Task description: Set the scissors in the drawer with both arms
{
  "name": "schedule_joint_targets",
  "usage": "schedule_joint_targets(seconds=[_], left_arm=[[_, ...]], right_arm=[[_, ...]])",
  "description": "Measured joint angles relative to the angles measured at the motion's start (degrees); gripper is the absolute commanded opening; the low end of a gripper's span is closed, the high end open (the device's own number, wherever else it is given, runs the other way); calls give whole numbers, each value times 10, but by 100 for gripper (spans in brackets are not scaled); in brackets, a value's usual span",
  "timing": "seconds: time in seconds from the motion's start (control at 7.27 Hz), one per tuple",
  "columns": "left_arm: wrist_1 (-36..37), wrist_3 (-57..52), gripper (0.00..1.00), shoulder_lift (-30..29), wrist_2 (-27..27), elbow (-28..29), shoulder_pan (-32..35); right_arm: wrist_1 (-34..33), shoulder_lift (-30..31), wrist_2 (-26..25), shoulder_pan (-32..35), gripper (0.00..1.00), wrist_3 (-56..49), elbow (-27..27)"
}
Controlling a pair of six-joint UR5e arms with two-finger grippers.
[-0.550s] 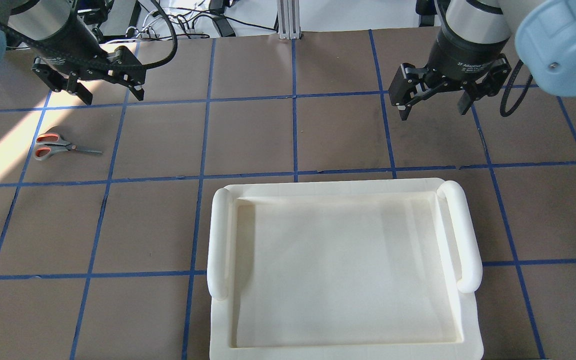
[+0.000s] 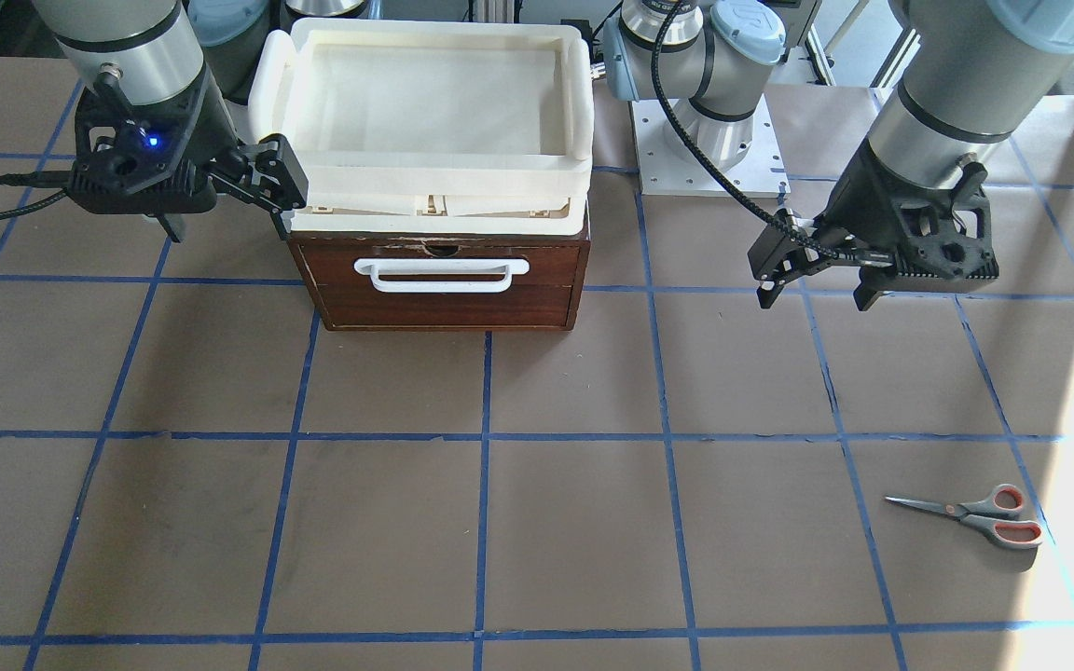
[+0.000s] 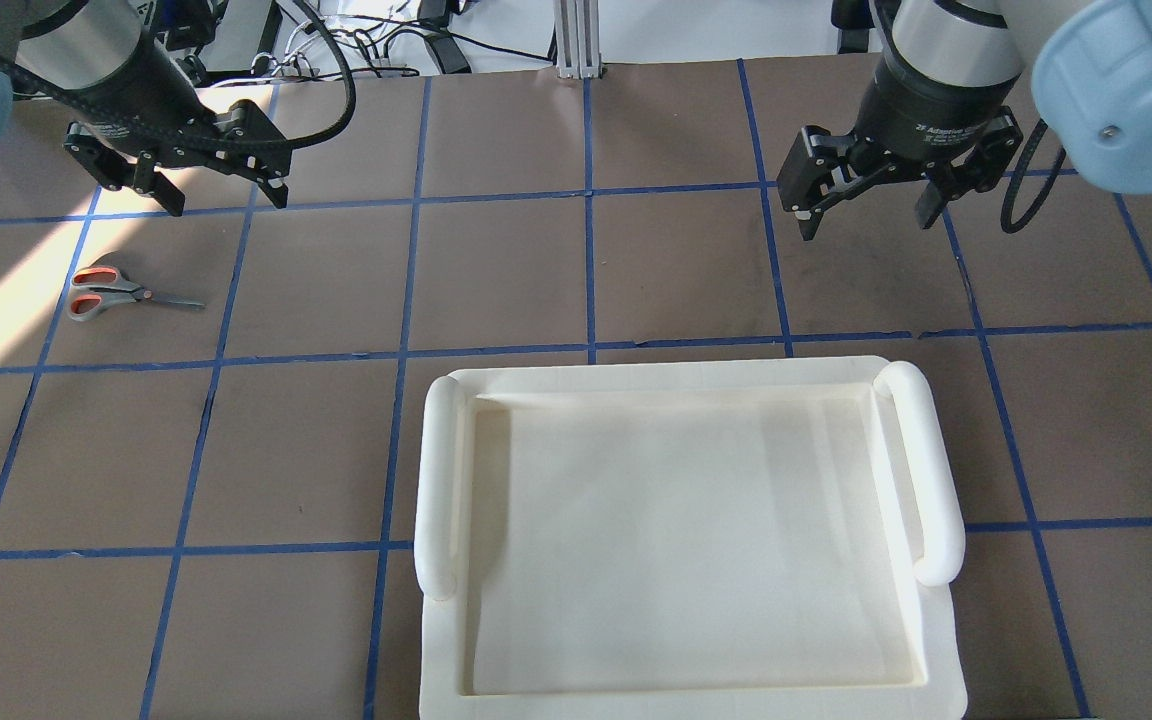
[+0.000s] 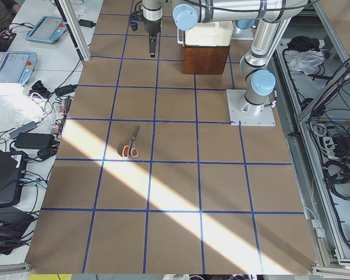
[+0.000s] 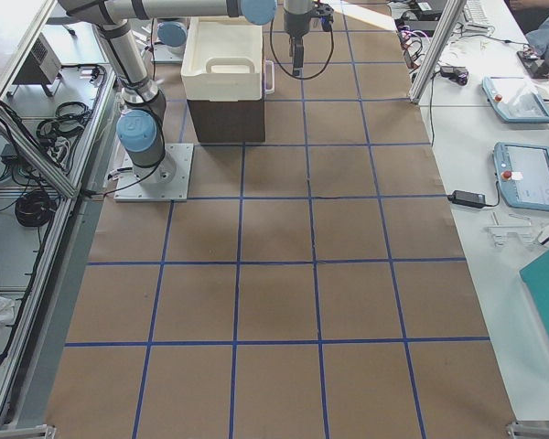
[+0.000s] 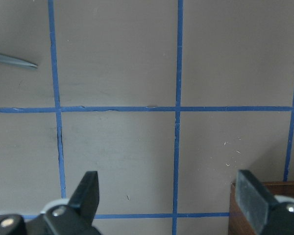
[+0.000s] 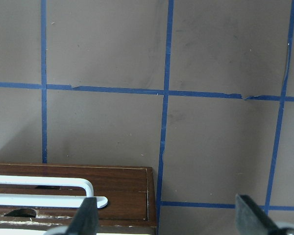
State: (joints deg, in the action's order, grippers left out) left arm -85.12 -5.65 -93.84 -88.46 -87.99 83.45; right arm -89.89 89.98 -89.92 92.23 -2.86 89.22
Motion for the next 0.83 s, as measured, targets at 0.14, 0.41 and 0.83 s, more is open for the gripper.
schedule_joint_targets(seconds=[0.14,0.41,0.83], left_arm=[[1,-4,100,-2,-2,0,-4],[3,-89,100,-8,-1,1,-24],[9,-403,100,-31,-2,1,-95]], right_arm=[[-1,-1,17,5,100,-50,-1],[-2,-19,49,29,100,-157,-2],[-20,-82,61,69,100,-328,-21]])
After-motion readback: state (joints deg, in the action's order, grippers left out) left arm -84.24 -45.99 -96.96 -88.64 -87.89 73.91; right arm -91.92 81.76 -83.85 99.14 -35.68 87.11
